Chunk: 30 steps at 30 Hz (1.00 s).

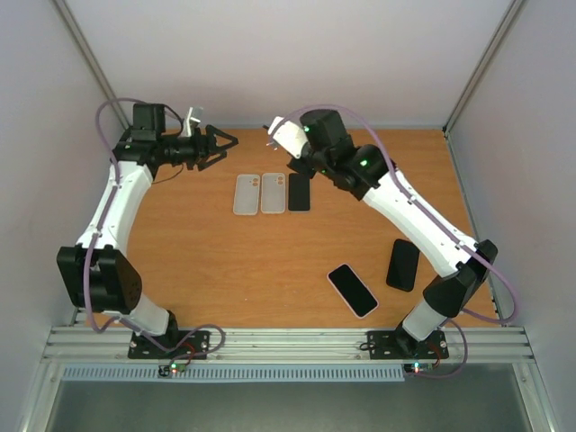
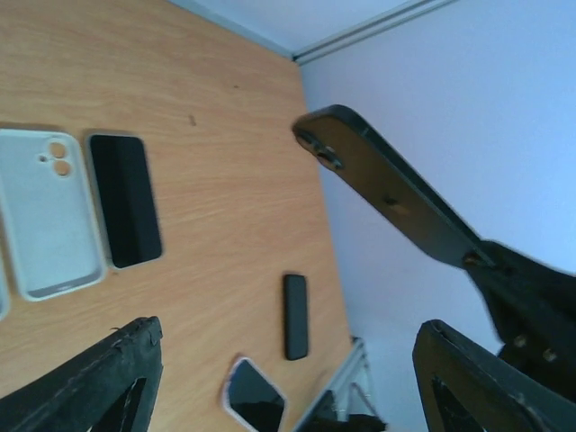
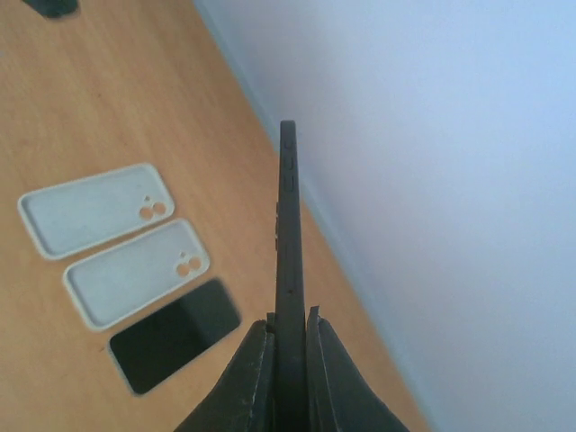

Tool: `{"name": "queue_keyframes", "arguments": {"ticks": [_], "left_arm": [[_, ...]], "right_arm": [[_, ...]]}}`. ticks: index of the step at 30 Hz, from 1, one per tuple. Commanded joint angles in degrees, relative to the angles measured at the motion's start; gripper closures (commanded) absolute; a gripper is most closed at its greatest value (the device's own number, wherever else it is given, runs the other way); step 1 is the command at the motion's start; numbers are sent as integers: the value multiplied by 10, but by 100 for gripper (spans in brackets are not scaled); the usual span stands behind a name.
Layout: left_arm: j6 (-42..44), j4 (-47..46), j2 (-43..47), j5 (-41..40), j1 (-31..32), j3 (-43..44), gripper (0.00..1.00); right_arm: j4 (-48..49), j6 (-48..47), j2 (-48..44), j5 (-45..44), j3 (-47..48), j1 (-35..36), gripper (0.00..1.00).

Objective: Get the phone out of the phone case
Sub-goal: Place the phone at the center of the board.

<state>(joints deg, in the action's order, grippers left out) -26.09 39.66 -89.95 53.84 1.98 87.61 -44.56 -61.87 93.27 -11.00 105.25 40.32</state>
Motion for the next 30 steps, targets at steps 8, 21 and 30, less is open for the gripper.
{"name": "queue_keyframes", "arguments": {"ticks": [8, 21, 30], "left_arm": [[-334, -306, 57, 84, -3, -81, 20], [-382, -303, 52, 44, 6, -122, 26], [-425, -349, 52, 45, 13, -142, 58]], "right_arm": [[259, -179, 12, -171, -77, 110, 99], [498, -350, 22, -227, -188, 172, 99], [675, -475, 34, -233, -259, 193, 99]]}}
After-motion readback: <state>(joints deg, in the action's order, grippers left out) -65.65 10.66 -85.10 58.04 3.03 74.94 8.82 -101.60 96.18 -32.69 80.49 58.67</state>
